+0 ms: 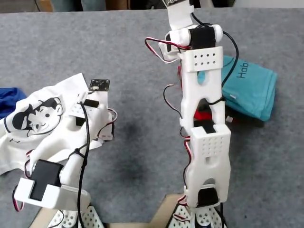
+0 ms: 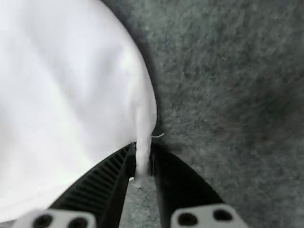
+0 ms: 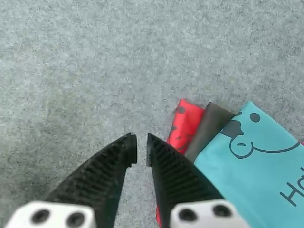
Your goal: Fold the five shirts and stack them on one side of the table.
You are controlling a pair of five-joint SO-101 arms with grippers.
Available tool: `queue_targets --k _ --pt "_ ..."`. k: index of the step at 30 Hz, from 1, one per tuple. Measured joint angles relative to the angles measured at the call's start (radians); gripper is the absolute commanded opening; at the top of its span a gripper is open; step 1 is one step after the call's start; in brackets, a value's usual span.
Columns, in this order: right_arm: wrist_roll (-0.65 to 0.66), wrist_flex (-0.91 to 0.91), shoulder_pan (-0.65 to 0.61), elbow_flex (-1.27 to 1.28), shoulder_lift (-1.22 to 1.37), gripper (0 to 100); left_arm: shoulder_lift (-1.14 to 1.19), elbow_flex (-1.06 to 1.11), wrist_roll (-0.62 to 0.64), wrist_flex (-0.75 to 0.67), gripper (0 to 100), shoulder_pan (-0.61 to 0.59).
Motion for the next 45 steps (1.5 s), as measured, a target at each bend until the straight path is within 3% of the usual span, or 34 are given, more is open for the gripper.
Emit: queue_targets --k 5,9,13,19,24,28,35,39,45 --pt "0.0 0.0 0.0 0.0 0.0 5.1 0.0 -0.109 -0.086 0.16 3 -0.008" --pt "0.0 0.0 0.0 0.0 0.0 11.0 -0.092 -0.244 -0.213 0.361 3 -0.135" --pt "-0.049 0.0 -0.046 0.005 0.0 21.6 -0.308 -0.407 -0.404 0.548 3 -0.408" --pt "-0.152 -0.071 -0.238 0.06 0.054 22.6 -0.537 -0.549 -0.666 0.623 3 -0.937" --pt "-0.178 -0.204 -0.44 0.075 0.226 22.6 -0.542 -0.436 -0.732 0.588 3 -1.158" --pt "-0.235 -0.311 -0.537 0.037 0.367 22.6 -0.568 -0.276 -0.741 0.531 3 -1.201" --pt "-0.341 -0.462 -0.586 -0.114 0.535 22.9 -0.689 -0.008 -0.747 0.374 3 -1.232" --pt "-0.422 -0.529 -0.608 -0.153 0.588 22.7 -0.772 0.094 -0.749 0.311 3 -1.249" --pt "-0.44 -0.554 -0.628 -0.158 0.671 22.4 -0.853 0.155 -0.749 0.292 3 -1.25"
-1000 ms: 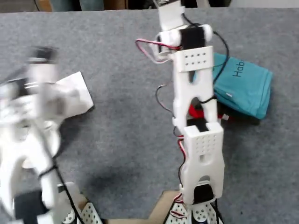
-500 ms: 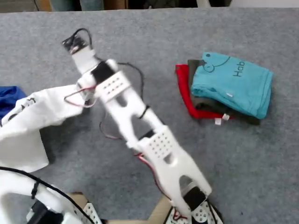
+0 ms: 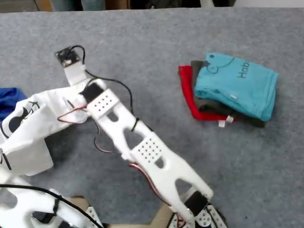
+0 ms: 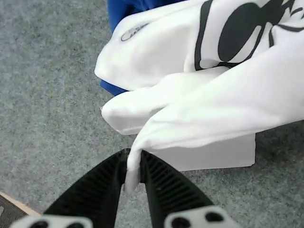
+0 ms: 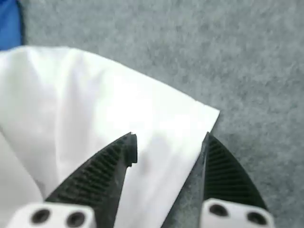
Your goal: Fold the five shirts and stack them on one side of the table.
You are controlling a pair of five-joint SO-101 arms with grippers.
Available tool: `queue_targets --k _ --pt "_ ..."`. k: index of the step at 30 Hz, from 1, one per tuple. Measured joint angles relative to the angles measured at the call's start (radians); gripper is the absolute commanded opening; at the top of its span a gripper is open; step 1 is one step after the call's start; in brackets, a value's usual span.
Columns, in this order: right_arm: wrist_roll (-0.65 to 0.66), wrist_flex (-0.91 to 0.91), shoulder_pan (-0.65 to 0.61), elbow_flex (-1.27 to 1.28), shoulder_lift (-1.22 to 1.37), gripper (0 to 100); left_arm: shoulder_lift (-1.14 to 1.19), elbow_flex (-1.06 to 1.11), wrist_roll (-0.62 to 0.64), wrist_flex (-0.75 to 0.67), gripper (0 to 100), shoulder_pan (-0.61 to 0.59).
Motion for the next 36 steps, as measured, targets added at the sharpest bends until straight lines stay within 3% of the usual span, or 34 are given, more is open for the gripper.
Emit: queue_targets --k 2,5,12,16,21,24,30,36 --pt "0.0 0.02 0.003 0.0 0.005 17.9 -0.008 0.0 0.0 -0.002 3 0.0" --pt "0.0 0.071 0.003 -0.002 0.005 0.9 -0.011 0.0 0.0 -0.002 3 0.0" --pt "0.0 0.112 0.106 -0.02 0.005 1.2 0.04 -0.017 0.0 -0.002 3 0.052" --pt "0.0 0.258 0.16 -0.072 -0.012 1.2 0.086 -0.074 0.051 -0.002 3 0.098" --pt "0.005 0.496 0.233 -0.138 -0.11 1.2 0.157 -0.137 0.138 -0.002 3 0.229" --pt "0.038 0.54 0.316 -0.103 -0.172 1.2 0.203 -0.161 0.201 -0.002 3 0.351" --pt "0.124 0.549 0.448 0.244 -0.365 1.3 0.299 -0.207 0.359 -0.1 3 0.635" --pt "0.13 0.548 0.493 0.806 -0.718 1.4 0.37 -0.241 0.396 -0.115 3 0.689"
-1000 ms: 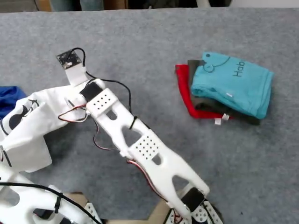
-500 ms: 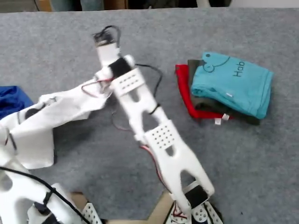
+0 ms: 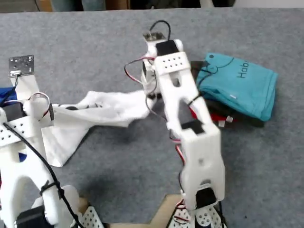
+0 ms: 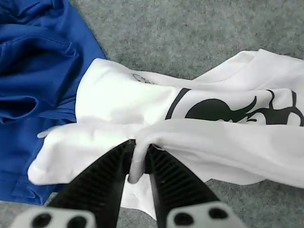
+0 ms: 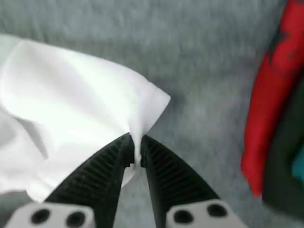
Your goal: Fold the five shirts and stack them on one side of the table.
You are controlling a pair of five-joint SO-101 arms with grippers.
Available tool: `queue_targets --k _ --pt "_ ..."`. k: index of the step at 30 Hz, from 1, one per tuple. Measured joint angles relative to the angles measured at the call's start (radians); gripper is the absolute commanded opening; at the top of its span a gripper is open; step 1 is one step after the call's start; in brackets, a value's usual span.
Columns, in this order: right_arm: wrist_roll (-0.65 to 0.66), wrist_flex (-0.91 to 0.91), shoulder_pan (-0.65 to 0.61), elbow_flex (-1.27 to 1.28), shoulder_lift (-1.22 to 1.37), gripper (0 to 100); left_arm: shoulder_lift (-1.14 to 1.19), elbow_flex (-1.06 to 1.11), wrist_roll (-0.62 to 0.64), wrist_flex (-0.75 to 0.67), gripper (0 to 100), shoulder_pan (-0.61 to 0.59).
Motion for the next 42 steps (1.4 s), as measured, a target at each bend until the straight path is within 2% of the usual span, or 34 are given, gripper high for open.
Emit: queue_targets --k 4,9,11,17,24,29,32,35,42 --pt "0.0 -0.041 -0.014 0.388 -0.255 5.1 0.005 -0.008 -0.063 0.006 3 -0.074" --pt "0.0 -0.095 -0.137 0.772 -0.529 25.6 -0.021 -0.012 -0.19 0.008 3 -0.218" --pt "0.008 -0.103 -0.195 0.862 -0.597 29.6 -0.054 -0.008 -0.235 0.008 3 -0.264" --pt "0.166 -0.103 -0.224 0.916 -0.667 30.0 -0.201 0.109 -0.299 0.009 3 -0.338" --pt "0.341 -0.11 -0.218 0.95 -0.667 30.0 -0.445 0.321 -0.305 0.021 3 -0.341" --pt "0.416 -0.218 -0.219 1.086 -0.667 29.9 -0.651 0.473 -0.305 0.075 3 -0.342" --pt "0.539 -0.292 -0.218 1.203 -0.667 30.0 -0.753 0.56 -0.307 0.081 3 -0.345" --pt "0.632 -0.305 -0.147 1.221 -0.669 30.0 -0.789 0.649 -0.318 0.012 3 -0.402" --pt "0.664 -0.253 0.152 1.045 -0.669 30.0 -0.799 0.779 -0.502 -0.106 3 -0.496"
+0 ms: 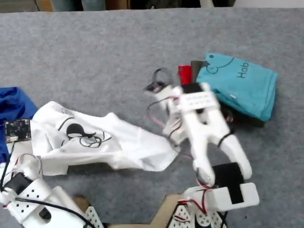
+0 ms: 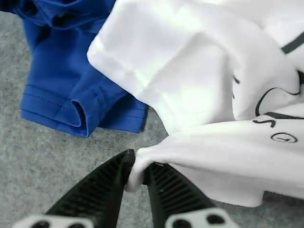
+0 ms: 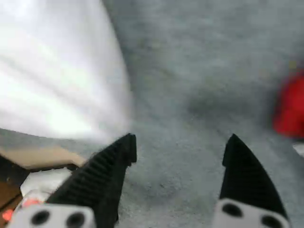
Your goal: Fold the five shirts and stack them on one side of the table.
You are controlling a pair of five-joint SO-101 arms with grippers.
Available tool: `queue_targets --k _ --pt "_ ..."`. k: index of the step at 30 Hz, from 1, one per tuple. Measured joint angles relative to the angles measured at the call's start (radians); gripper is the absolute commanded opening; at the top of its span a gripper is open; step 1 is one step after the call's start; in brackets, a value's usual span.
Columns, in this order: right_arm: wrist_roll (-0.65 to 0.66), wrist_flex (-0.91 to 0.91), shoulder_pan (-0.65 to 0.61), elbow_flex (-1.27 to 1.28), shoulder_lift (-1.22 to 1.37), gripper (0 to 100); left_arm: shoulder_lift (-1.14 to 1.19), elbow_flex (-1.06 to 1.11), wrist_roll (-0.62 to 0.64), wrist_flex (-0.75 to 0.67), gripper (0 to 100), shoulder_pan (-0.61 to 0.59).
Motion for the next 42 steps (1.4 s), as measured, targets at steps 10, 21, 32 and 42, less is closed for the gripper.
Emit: queue_targets --k 10,21,32,42 --pt "0.005 0.064 0.068 -0.06 0.0 30.0 -0.006 -0.002 -0.02 -0.017 3 -0.041" --pt "-0.319 0.064 -0.31 -0.103 0.0 30.0 -0.008 -0.12 -0.021 0.173 3 -0.041" --pt "-0.634 0.052 -0.439 -0.296 0.216 29.9 -0.008 -0.123 -0.021 0.173 3 -0.041" --pt "-0.761 0.112 -0.443 -0.465 0.473 14.5 -0.008 -0.123 -0.021 0.175 3 -0.041"
